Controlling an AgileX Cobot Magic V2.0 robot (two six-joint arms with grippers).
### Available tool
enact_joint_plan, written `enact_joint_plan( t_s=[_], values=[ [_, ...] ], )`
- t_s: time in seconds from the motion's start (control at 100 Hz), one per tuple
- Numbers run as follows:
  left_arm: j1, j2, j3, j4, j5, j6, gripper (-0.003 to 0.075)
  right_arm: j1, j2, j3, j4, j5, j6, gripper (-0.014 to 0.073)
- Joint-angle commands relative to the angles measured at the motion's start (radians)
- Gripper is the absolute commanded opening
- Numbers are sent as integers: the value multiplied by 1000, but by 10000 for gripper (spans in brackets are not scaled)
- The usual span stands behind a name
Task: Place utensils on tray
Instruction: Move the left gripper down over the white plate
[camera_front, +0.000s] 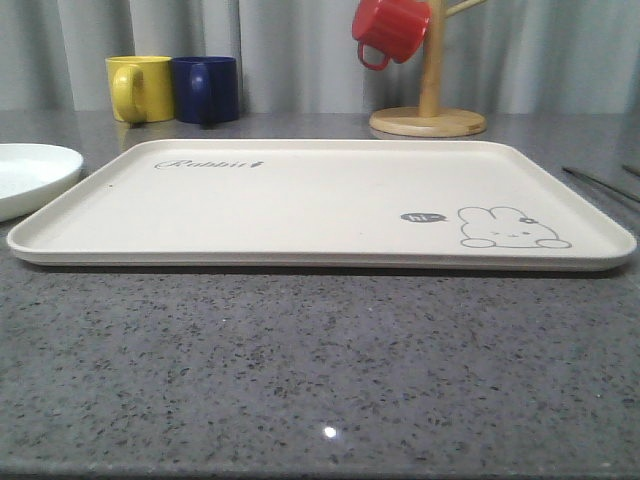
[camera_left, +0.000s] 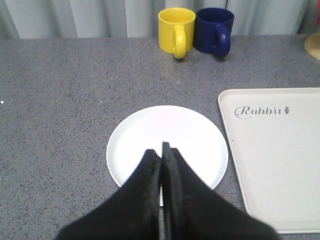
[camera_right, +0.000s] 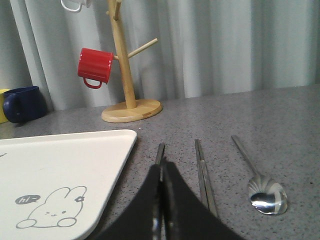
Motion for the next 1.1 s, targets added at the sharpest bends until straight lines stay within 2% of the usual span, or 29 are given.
enact_joint_plan(
  t_s=[0.0, 0.27, 0.32, 0.37, 0.44, 0.56, 0.63, 0.86, 1.09],
  values=[
    [3, 48, -38, 3, -51, -8, -18, -5, -21, -17, -2, -85, -10, -68],
    [3, 130, -38, 3, -18, -8, -15, -5, -21, -17, -2, -85, -10, -68],
    [3, 135, -38, 3, -6, -8, 6, -5, -21, -17, -2, -85, -10, -68],
    [3, 135, -38, 3, 4, -8, 57, -5, -21, -17, -2, -85, -10, -68],
    [3, 135, -38, 3, 9, -8, 173, -5, -21, -17, -2, -85, -10, -68],
    [3, 133, -38, 3, 7, -8, 424, -5, -21, -17, -2, -85, -10, -68],
    [3, 135, -38, 3, 5, -8, 503, -5, -21, -17, -2, -85, -10, -68],
    [3, 175, -54, 10, -16, -40, 495, -5, -21, -17, -2, -85, -10, -68],
    [53, 386, -174, 18, 24, -62, 496, -5, -21, -17, -2, -85, -10, -68]
  ],
)
